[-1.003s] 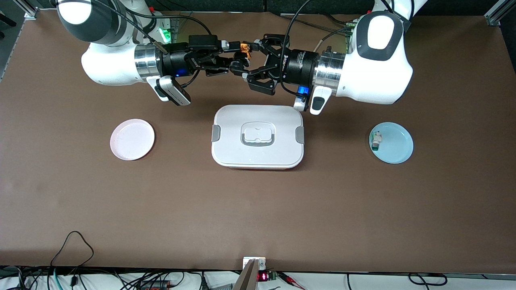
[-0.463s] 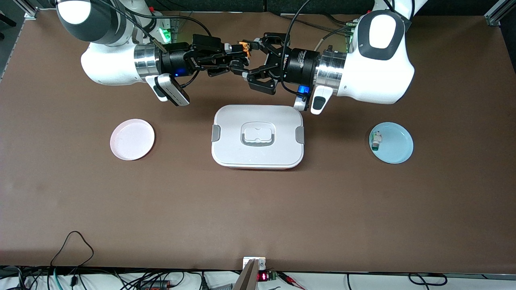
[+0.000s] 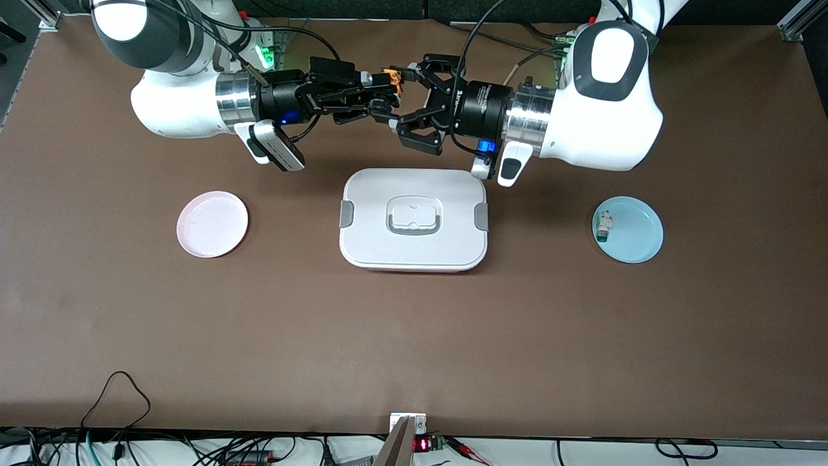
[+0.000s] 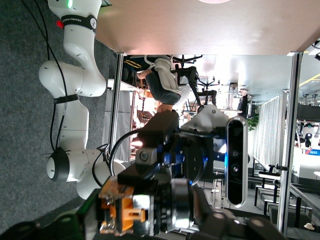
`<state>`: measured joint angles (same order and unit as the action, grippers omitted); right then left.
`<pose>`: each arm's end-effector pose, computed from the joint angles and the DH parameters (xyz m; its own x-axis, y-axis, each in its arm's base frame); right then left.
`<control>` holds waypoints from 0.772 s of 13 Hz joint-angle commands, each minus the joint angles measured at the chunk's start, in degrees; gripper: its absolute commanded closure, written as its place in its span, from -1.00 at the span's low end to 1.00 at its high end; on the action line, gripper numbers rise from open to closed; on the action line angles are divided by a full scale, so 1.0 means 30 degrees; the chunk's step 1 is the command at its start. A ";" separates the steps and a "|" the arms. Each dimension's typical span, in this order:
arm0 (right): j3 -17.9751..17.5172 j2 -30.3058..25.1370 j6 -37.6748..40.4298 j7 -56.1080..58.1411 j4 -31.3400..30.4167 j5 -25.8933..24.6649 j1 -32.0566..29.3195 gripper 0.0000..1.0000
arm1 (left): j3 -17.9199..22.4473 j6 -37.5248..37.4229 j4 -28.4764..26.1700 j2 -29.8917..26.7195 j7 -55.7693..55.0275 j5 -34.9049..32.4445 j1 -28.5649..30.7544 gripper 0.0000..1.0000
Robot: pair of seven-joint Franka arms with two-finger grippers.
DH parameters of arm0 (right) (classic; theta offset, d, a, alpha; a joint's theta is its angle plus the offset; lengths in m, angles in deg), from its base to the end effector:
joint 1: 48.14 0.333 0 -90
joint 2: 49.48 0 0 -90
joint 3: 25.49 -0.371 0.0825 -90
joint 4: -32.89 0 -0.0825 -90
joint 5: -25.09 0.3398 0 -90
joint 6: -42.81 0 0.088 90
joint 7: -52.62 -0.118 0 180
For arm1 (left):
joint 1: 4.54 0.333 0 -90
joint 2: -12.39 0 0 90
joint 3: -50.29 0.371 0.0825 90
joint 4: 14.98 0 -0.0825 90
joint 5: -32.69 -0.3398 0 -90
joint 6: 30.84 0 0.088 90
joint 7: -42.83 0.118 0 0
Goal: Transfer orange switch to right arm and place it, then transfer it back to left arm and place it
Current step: 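Grasp the switch with the right gripper while the left gripper holds it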
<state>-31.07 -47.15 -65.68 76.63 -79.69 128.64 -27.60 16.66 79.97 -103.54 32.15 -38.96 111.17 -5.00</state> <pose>0.4658 0.3181 0.5994 0.9953 0.0684 -0.0690 -0.0736 0.0670 -0.9950 0.5354 -0.3704 0.6171 -0.0699 0.1193 -0.9904 0.9622 -0.2539 -0.0984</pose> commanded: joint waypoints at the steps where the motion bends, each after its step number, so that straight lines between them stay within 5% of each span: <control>1: -0.0014 -0.0309 0.0040 0.0200 -0.0120 0.0404 -0.0021 0.38 | 0.0019 -0.0405 0.0692 0.0505 -0.0540 0.0059 0.0005 -1.00; 10: 0.0132 -0.0426 0.0331 0.0493 -0.0150 0.0053 -0.0603 0.40 | 0.0049 -0.0405 0.0721 0.0505 -0.0511 -0.0029 0.0005 -1.00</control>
<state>-30.54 -47.37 -65.66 77.23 -79.65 128.64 -27.96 16.68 79.77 -103.10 32.81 -39.30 111.17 -4.88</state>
